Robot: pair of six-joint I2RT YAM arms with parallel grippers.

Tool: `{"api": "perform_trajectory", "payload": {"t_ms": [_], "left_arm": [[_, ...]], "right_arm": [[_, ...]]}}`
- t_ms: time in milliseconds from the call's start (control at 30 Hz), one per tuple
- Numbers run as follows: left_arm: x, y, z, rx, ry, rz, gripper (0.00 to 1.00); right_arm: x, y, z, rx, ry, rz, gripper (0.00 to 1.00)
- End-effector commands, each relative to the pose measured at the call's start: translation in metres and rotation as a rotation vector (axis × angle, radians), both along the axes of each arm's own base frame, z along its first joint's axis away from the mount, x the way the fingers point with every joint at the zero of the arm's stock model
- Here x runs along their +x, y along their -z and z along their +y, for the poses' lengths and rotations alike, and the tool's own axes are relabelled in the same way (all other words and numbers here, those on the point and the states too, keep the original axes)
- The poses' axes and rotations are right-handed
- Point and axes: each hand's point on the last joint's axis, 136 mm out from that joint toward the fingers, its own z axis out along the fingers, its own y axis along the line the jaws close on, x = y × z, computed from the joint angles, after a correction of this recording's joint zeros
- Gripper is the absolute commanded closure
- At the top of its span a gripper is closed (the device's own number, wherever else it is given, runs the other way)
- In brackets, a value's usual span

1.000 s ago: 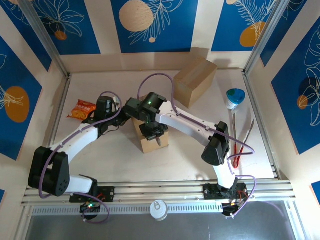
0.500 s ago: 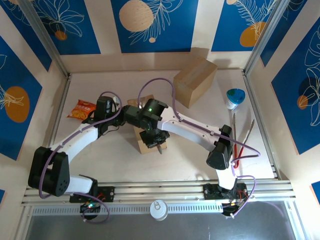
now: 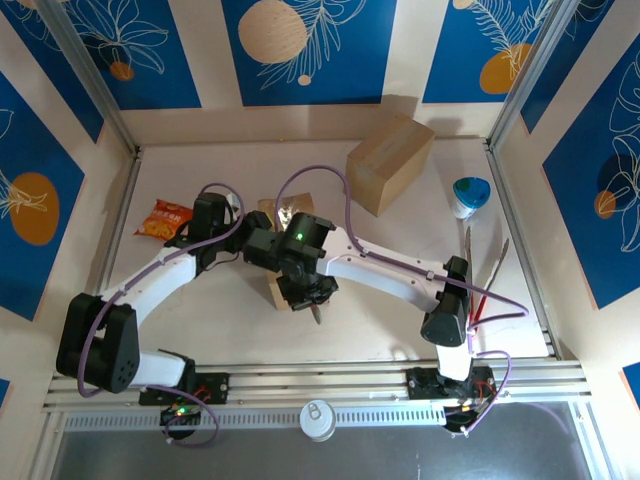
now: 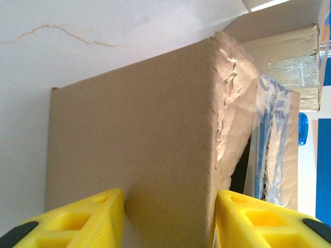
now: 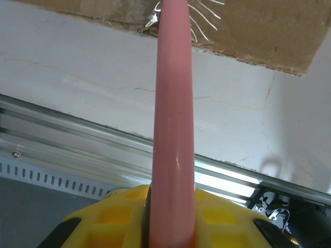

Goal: Unpack the express box

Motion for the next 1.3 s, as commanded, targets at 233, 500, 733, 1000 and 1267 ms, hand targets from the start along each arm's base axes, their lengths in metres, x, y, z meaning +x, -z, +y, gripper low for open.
{"api": "perform_trajectory", "payload": {"t_ms": [233,500,733,1000,1267], "left_arm": [[0.0,0.01,0.006,0.022,-0.047,0.048,0.53],[0.004,-0.034,-0.005,0.002,0.012,-0.046,0.4],[-0.001,-0.106,0.031,0.262,0.006,-0.175,0.36],[0.065,-0.116,0.063,0.486,-0.026,-0.171,0.65],[0.139,-0.065,0.055,0.491,0.016,-0.14,0.7]], "right_arm": [[-0.049,-0.029,-0.031,0.039,0.03,0.085,1.0],[-0.025,-0.055,-0.06,0.095,0.08,-0.096,1.0],[-0.008,-0.029,-0.132,-0.092,0.266,-0.209,1.0],[-0.006,0.035,-0.114,-0.092,0.328,-0.145,1.0],[-0.001,0.067,-0.071,-0.068,0.344,-0.126,1.0]]}}
